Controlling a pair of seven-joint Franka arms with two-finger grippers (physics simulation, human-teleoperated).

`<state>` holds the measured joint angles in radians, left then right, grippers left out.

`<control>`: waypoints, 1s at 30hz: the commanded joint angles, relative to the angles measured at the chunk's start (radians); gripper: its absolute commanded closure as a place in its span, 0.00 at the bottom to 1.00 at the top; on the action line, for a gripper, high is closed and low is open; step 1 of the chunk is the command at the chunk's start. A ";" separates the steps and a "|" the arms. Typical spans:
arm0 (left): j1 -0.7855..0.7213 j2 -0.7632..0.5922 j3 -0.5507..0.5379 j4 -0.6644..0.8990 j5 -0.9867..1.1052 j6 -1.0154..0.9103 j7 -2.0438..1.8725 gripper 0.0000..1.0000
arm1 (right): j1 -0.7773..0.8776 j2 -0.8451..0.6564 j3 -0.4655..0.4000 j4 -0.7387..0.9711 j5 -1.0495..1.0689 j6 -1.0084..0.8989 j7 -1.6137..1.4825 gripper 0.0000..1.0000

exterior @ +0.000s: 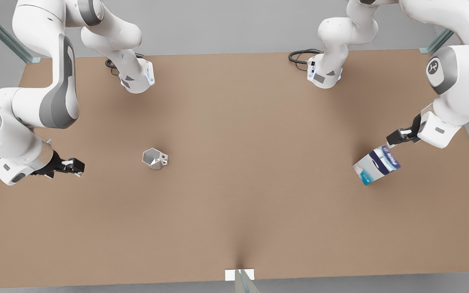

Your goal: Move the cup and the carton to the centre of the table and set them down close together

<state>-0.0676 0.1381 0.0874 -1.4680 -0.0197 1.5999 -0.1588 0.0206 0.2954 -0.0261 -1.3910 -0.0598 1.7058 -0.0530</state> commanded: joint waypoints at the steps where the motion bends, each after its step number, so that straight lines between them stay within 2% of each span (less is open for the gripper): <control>1: 0.000 0.000 0.000 0.000 0.001 0.000 0.001 0.00 | -0.001 0.008 0.000 -0.002 0.002 0.002 -0.001 0.00; 3: 0.000 0.005 0.000 0.000 0.001 0.000 -0.001 0.00 | 0.010 0.045 0.000 -0.040 0.009 0.018 -0.008 0.00; 7: -0.001 0.008 -0.001 -0.002 0.001 -0.035 -0.007 0.00 | 0.039 -0.038 0.074 -0.385 0.012 0.253 -0.004 0.00; 10: -0.001 -0.003 -0.001 -0.014 0.001 -0.035 -0.004 0.00 | 0.055 -0.062 0.080 -0.522 0.014 0.330 -0.004 0.00; 13: -0.001 0.003 -0.001 -0.012 0.001 -0.044 -0.004 0.00 | 0.055 -0.059 0.080 -0.572 0.014 0.337 -0.008 0.00; 19: 0.002 0.044 0.006 0.009 0.000 -0.055 -0.002 0.00 | 0.056 -0.029 0.195 -0.641 0.046 0.354 -0.007 0.00; 23: 0.000 0.046 0.005 0.009 -0.002 -0.055 -0.007 0.00 | 0.075 0.022 0.196 -0.643 0.046 0.390 -0.005 0.00; 30: 0.000 0.048 0.003 0.015 -0.002 -0.069 -0.005 0.00 | 0.052 0.008 0.195 -0.678 0.044 0.387 -0.041 0.00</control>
<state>-0.0677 0.1863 0.0904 -1.4527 -0.0214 1.5309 -0.1633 0.0654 0.3038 0.1682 -2.0720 -0.0176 2.0923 -0.0957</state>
